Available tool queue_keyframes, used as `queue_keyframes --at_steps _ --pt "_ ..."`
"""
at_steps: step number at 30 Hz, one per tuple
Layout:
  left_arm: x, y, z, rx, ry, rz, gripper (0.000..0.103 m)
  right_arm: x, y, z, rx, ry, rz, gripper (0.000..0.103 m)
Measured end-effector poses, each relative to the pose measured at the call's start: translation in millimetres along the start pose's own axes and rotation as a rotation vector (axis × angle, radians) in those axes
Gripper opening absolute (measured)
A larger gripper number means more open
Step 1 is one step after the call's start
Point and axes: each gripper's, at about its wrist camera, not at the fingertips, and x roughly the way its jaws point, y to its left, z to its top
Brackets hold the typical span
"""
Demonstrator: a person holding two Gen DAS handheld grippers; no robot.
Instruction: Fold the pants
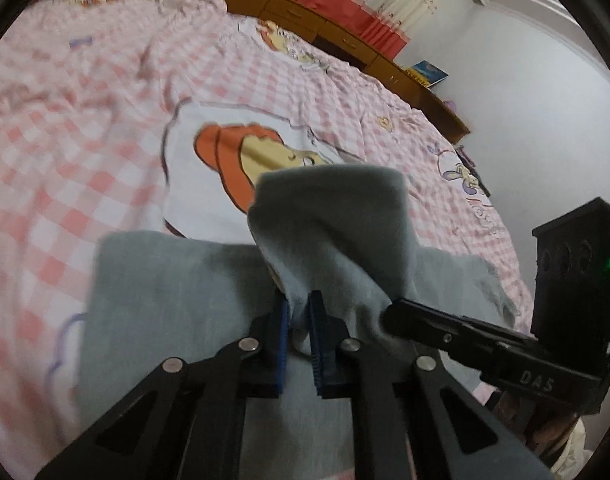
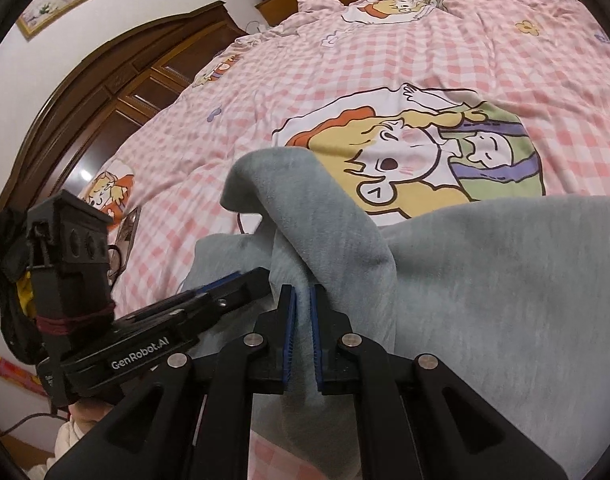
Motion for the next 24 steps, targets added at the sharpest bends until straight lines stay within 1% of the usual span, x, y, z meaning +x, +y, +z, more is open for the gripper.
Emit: queue_keyframes --at_steps 2,4,6,8,9,13,15,17,21,24 --pt "-16.0 -0.7 1.8 0.006 -0.021 0.027 0.009 -4.8 0.5 -0.3 -0.003 -0.006 0.002 0.014" --pt "-37.9 2.5 3.9 0.005 -0.022 0.088 0.009 -13.4 1.6 -2.3 -0.006 -0.022 0.006 0.022" --pt "-55.6 9.7 4.0 0.009 -0.019 0.154 0.009 -19.5 4.0 -4.0 -0.008 -0.023 0.008 0.025" --pt "-72.2 20.3 2.2 0.005 -0.021 0.203 0.009 -24.4 7.3 -6.6 -0.023 -0.025 0.016 0.026" --pt "-77.3 26.6 1.6 0.002 -0.015 0.215 0.009 -25.6 10.0 -8.6 -0.039 -0.024 0.005 0.028" --pt "-77.9 45.3 -8.8 -0.016 0.038 0.238 0.010 -23.5 21.4 -21.3 -0.123 -0.006 -0.045 0.028" --pt "-74.6 48.8 -17.0 -0.018 0.055 0.247 0.010 -19.2 22.7 -27.9 -0.138 0.013 -0.054 0.028" --pt "-73.5 49.2 -23.4 -0.020 0.060 0.252 0.010 -13.8 21.6 -34.3 -0.134 0.041 -0.059 0.028" --pt "-71.3 48.2 -23.4 -0.032 0.065 0.261 0.010 -9.6 18.0 -44.2 -0.136 0.079 -0.063 0.028" --pt "-74.2 47.2 -25.1 -0.036 0.065 0.258 0.011 -10.8 24.1 -51.0 -0.174 0.093 -0.059 0.028"
